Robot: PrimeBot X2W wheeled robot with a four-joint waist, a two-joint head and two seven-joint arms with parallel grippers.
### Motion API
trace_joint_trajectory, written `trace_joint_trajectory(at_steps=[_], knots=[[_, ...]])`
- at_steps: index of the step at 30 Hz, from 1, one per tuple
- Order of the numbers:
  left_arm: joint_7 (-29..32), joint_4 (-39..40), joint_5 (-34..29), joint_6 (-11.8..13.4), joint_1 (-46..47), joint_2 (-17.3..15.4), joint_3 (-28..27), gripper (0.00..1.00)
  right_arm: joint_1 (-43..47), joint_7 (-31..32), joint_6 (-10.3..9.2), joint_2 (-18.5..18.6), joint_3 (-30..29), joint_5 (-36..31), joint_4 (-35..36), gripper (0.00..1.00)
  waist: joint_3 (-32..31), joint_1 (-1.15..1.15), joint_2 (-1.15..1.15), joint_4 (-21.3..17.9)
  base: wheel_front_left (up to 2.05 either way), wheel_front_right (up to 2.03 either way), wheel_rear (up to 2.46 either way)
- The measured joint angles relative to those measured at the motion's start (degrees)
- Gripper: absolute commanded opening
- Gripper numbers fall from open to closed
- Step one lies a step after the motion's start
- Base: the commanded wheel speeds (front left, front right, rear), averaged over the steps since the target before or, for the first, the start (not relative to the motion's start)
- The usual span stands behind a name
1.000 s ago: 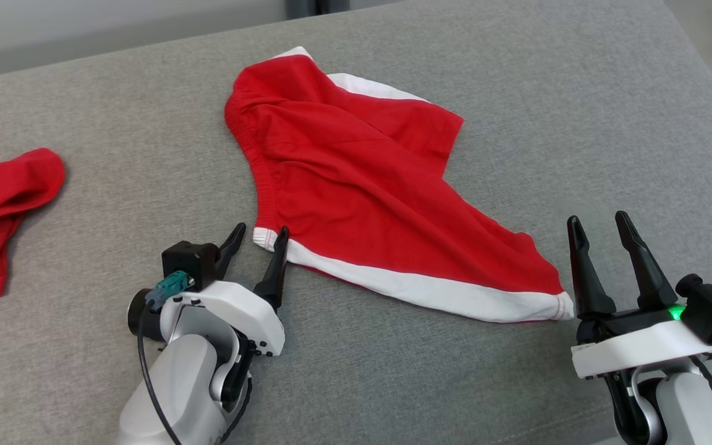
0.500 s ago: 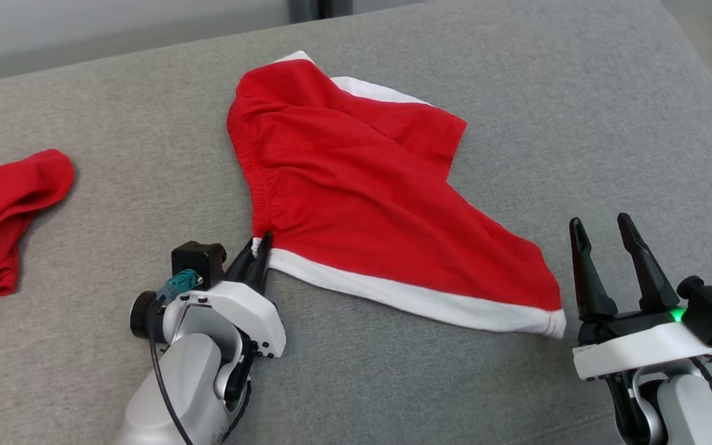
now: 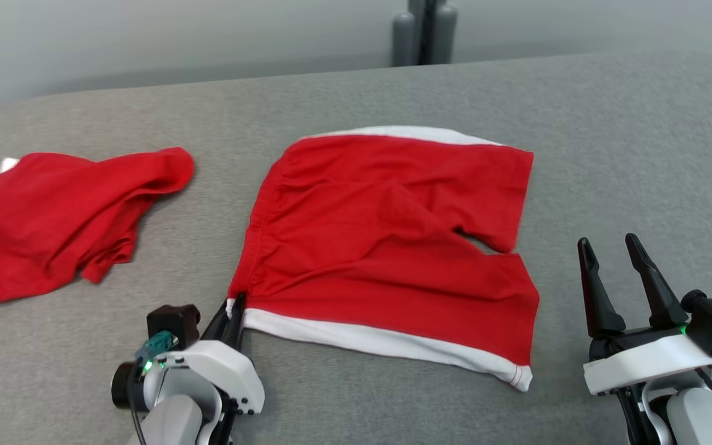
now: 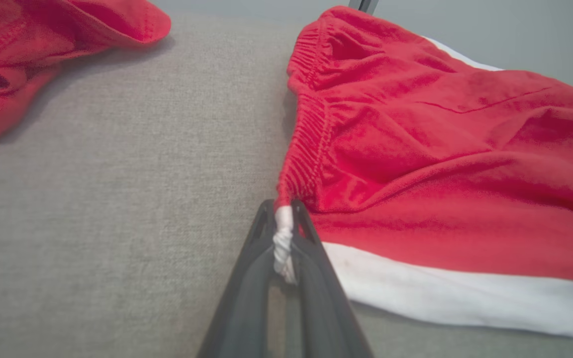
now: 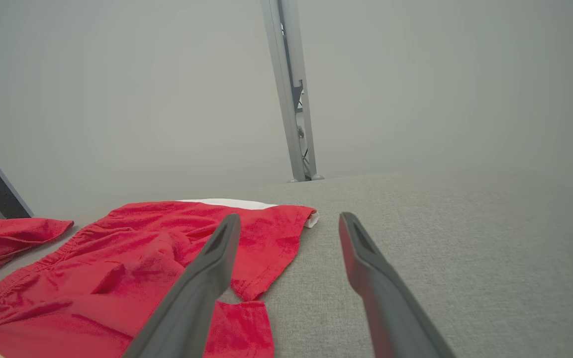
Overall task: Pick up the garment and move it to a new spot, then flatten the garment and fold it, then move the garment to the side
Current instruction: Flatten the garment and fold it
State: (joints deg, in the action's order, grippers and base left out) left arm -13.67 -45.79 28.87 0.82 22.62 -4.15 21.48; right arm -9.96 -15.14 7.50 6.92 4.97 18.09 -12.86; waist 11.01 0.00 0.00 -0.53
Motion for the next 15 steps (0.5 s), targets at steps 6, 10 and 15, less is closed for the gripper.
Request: trace_joint_trajectory(at_steps=[6, 10, 15], knots=[[-0.1, 1.4, 1.1, 0.3, -3.3, -0.2, -0.2, 0.0, 0.3, 0.0, 0.0, 0.5, 0.5, 0.0, -1.0, 1.0, -2.2, 0.0, 0.0, 4.4, 0.0, 0.0, 0.0], [0.1, 2.5, 1.5, 0.2, -4.6, -0.2, 0.3, 0.22, 0.6, 0.0, 0.0, 0.8, 0.7, 0.0, -1.6, 1.0, -3.3, 0.0, 0.0, 6.3, 0.0, 0.0, 0.0], [-0.2, 4.8, 1.6, -0.2, -4.9, 0.0, 0.6, 1.0, 0.5, 0.0, 0.0, 1.6, 1.0, 0.2, -2.9, 1.0, -4.0, 0.0, 0.0, 7.4, 0.0, 0.0, 0.0]])
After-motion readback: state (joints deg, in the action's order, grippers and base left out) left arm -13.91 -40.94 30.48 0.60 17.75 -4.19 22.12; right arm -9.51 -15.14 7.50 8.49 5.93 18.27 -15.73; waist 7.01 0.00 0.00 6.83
